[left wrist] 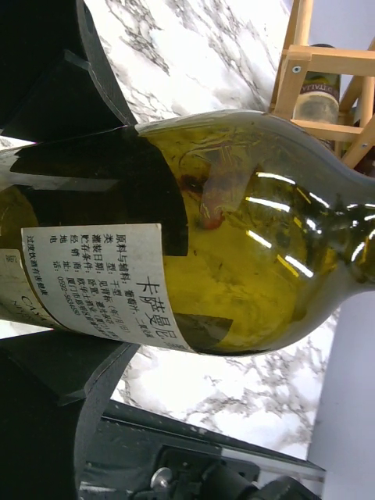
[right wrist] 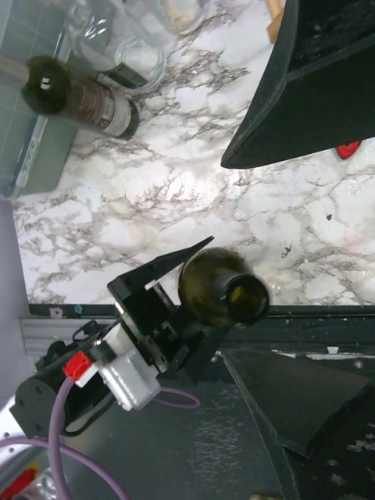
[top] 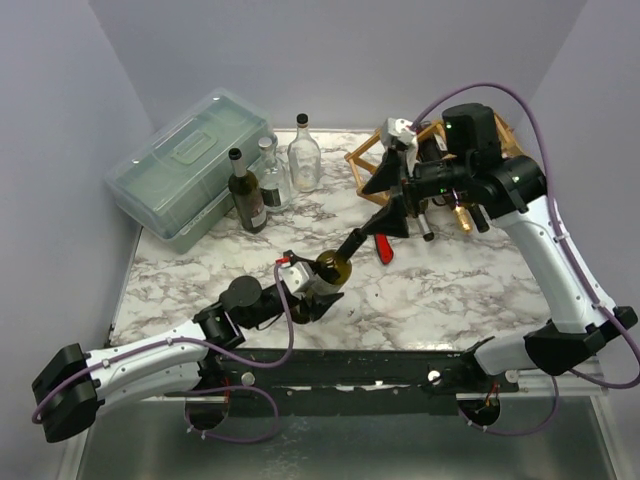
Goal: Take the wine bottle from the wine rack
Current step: Place the wine bottle at the center of the board.
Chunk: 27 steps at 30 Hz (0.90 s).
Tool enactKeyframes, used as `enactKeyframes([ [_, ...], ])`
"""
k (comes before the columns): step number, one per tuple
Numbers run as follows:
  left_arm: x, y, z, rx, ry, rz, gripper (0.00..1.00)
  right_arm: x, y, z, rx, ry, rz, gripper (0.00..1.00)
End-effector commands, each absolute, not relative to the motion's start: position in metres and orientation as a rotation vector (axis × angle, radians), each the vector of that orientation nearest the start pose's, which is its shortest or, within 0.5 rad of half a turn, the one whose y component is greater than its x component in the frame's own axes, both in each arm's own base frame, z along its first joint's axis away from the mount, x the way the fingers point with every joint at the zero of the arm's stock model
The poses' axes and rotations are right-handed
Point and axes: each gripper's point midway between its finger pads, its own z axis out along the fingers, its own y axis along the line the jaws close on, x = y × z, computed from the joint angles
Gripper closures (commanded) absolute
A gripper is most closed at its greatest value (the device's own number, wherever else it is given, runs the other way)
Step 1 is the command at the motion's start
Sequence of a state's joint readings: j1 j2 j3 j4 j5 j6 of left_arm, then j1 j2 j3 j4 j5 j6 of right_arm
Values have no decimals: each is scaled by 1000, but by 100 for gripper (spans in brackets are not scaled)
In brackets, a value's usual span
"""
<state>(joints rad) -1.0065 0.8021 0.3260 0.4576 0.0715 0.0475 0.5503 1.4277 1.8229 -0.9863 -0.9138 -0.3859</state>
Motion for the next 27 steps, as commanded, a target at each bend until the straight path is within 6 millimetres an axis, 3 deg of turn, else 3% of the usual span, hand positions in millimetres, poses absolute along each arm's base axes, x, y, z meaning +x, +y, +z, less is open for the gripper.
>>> enactKeyframes([
  [1,163,-285,252,729,1218,-923,100,202,261,406,-1301,1483,1159,1],
  [14,157,-280,272,620,1139,-1024,100,189,263,374,-1353,1404,1305,1],
  [23,154,-284,277,595,1118,-1077,100,185,270,366,-1406,1286,1408,1],
  [27,154,-285,280,589,1109,-1087,100,193,275,367,-1397,1283,1413,1],
])
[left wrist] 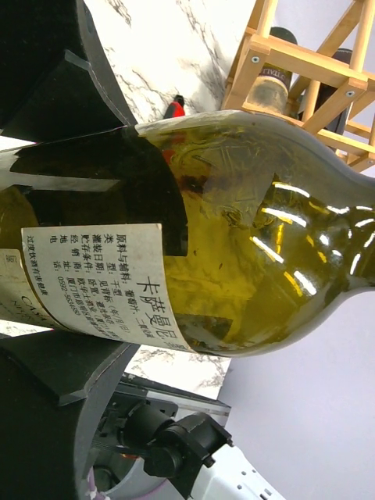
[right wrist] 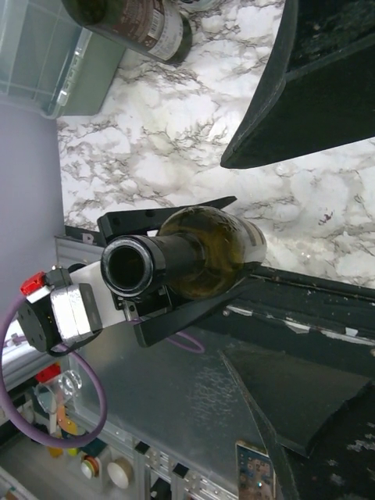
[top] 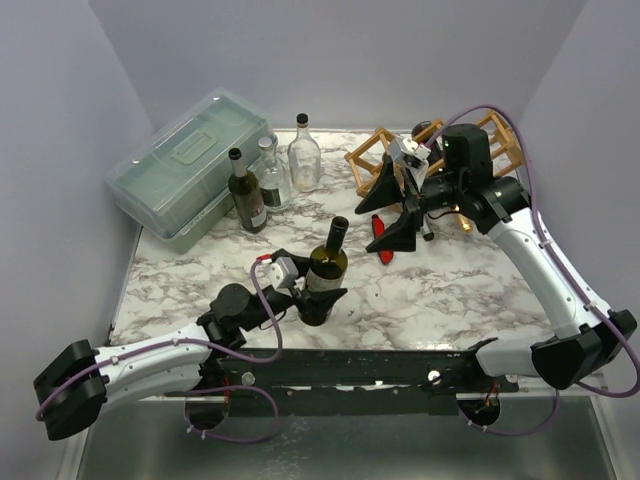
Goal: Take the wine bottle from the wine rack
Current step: Place the wine bottle at the center of the board.
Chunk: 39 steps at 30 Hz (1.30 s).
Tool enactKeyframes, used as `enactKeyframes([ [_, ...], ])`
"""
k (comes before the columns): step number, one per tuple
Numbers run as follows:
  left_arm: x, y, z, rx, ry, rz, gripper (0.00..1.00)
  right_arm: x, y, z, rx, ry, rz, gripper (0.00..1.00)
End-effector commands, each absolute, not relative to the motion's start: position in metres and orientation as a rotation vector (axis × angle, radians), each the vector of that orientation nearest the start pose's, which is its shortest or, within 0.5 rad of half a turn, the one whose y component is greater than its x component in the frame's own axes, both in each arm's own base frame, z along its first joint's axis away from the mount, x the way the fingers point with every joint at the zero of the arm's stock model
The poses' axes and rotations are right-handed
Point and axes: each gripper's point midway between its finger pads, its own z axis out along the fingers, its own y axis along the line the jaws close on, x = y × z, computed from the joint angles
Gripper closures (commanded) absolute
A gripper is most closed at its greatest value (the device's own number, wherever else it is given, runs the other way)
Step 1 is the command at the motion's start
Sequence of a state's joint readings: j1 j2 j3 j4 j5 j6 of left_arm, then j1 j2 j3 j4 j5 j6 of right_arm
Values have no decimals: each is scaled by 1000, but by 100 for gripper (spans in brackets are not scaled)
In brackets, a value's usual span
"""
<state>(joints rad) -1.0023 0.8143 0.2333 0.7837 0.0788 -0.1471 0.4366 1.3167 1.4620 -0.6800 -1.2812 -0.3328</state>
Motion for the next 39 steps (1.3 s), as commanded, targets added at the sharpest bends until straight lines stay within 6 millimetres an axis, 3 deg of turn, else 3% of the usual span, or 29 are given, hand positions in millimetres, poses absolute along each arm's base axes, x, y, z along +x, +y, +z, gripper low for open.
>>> enactKeyframes([
  [1,154,-286,281,587,1109,-1090,100,194,276,367,-1397,1280,1415,1],
  [15,159,-300,286,594,1097,-1111,100,189,305,360,-1425,1300,1456,6],
  [22,160,-303,286,586,1098,-1127,100,185,309,355,-1436,1310,1459,20],
  [35,161,-305,287,570,1095,-1143,100,186,313,345,-1451,1335,1416,29],
  [39,161,-305,287,566,1094,-1147,100,186,314,344,-1458,1339,1410,36],
])
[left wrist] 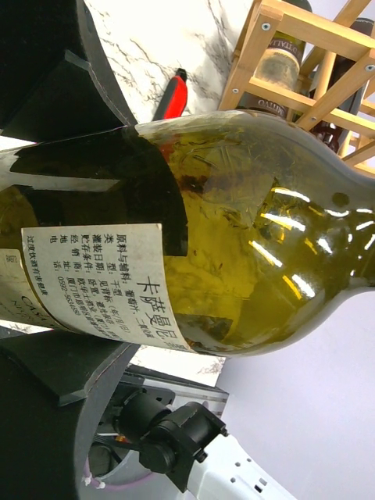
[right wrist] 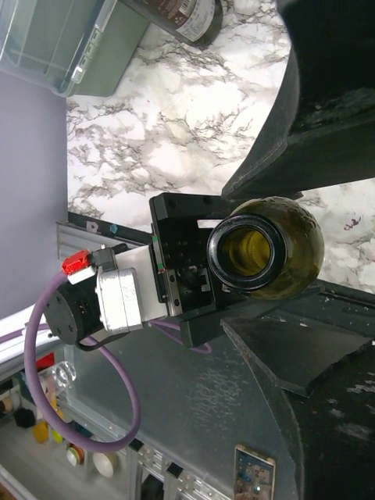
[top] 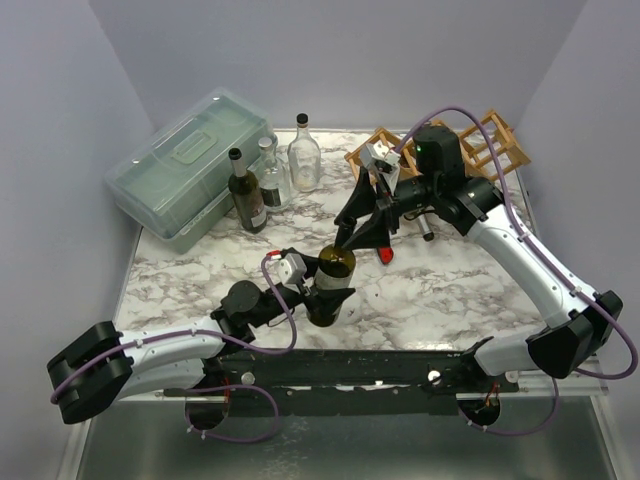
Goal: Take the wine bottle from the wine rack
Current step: Place the wine bottle at the center of the board.
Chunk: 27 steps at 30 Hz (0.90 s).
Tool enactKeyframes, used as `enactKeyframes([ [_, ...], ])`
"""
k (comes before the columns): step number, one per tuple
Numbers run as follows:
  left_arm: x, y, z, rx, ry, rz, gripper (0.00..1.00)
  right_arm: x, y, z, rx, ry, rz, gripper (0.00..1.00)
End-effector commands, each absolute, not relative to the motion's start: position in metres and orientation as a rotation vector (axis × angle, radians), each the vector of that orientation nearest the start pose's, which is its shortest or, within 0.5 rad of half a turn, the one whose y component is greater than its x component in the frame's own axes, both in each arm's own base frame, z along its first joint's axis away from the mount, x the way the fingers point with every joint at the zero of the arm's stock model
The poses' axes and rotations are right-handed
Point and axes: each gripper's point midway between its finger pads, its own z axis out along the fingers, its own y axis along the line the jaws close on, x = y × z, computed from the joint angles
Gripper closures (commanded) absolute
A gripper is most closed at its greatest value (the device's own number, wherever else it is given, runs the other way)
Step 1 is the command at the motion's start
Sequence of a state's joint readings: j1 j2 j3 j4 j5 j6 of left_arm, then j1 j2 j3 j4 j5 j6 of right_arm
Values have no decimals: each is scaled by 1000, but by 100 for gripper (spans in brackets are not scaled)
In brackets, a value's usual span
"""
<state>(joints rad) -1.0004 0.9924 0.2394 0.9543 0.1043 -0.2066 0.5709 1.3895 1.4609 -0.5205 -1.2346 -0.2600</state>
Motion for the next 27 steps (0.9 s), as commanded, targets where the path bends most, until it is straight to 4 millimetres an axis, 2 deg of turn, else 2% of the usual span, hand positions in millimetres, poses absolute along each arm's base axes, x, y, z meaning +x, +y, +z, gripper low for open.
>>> enactKeyframes([
  [1,161,-305,287,566,1093,-1148,100,186,314,343,-1460,1339,1408,38],
  [4,162,-306,288,564,1091,-1149,100,184,315,342,-1469,1337,1409,42],
  [7,162,-307,287,564,1096,-1152,100,182,316,344,-1480,1325,1420,51],
  [12,163,-308,287,564,1096,-1156,100,180,317,346,-1489,1318,1432,83],
  [14,163,-309,287,562,1098,-1158,100,180,317,348,-1492,1315,1424,92],
  [16,163,-310,284,569,1104,-1162,100,182,317,350,-1490,1318,1411,96],
  [17,162,-310,283,572,1107,-1168,95,184,317,351,-1486,1323,1401,99],
  [20,163,-308,277,559,1132,-1179,49,191,319,353,-1470,1340,1355,100],
  [22,163,-304,272,547,1148,-1184,28,197,320,353,-1460,1354,1330,100],
  [24,164,-298,267,527,1163,-1188,12,202,322,352,-1453,1366,1314,100],
  [27,165,-291,263,518,1191,-1193,1,208,325,352,-1448,1380,1308,100],
])
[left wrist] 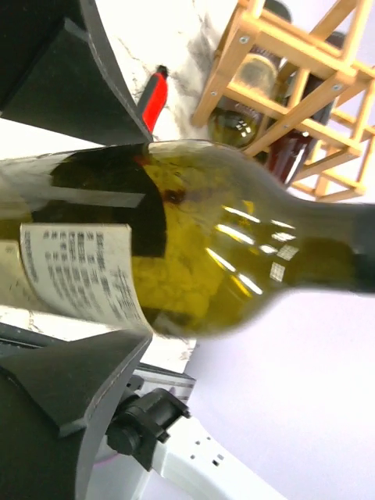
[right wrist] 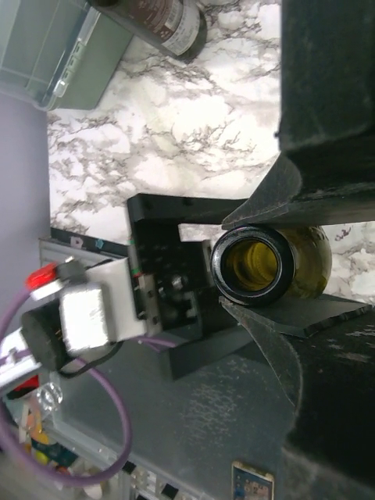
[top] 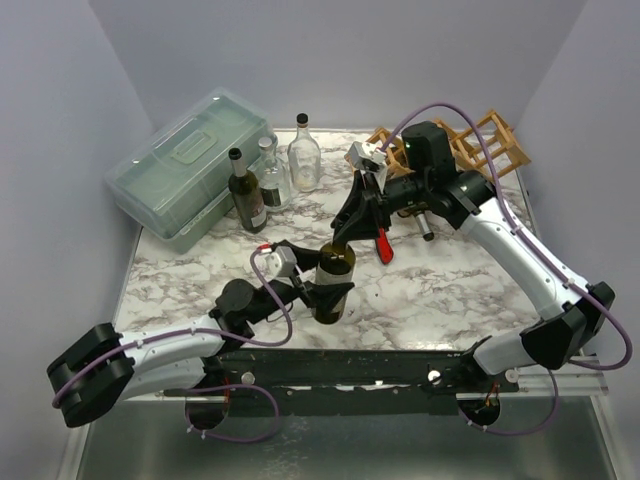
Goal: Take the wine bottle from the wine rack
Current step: Place the wine bottle at the center of the board.
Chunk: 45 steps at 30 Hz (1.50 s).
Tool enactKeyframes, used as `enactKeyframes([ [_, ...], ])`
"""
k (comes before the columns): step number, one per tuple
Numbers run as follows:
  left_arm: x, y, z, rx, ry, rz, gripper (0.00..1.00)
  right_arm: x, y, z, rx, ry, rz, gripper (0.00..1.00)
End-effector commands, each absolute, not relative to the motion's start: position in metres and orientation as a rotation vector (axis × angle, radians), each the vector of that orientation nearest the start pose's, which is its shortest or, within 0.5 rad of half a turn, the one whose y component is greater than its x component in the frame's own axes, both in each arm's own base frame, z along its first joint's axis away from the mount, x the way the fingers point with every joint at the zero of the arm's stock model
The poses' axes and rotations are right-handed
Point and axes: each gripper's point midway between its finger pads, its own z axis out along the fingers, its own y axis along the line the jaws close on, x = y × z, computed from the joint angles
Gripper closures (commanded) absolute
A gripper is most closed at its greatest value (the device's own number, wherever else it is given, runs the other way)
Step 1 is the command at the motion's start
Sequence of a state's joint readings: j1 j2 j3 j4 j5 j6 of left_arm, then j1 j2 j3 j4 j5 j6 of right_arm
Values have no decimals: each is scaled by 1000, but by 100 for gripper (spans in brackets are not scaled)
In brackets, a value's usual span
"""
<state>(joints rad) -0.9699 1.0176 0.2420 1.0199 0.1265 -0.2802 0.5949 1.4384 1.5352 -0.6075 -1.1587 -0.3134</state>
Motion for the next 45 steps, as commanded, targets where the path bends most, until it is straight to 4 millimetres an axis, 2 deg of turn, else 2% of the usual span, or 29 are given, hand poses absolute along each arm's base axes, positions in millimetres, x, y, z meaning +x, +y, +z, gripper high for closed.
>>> enactKeyframes([
  [1,165,-289,261,522,1204,-1187,1,210,326,351,-1447,1384,1306,100],
  [7,165,-279,253,592,1264,-1145,1,221,332,353,-1425,1387,1283,100],
  [10,169,-270,249,610,1307,-1088,1,234,334,356,-1393,1386,1219,100],
  [15,183,-241,243,595,1456,-931,1,266,342,356,-1347,1408,1104,100],
  [21,190,-209,256,604,1509,-746,1,290,355,356,-1301,1404,1080,100],
  [24,194,-195,254,608,1575,-655,1,311,361,360,-1243,1410,1027,100],
  [27,198,-183,261,601,1630,-586,1,333,367,365,-1189,1418,973,100],
  [35,215,-153,264,517,1692,-477,1,391,376,355,-1073,1483,821,100],
  [42,231,-131,247,444,1689,-401,1,424,381,350,-1010,1510,720,100],
  [45,234,-116,242,397,1698,-349,1,434,383,347,-993,1514,687,100],
])
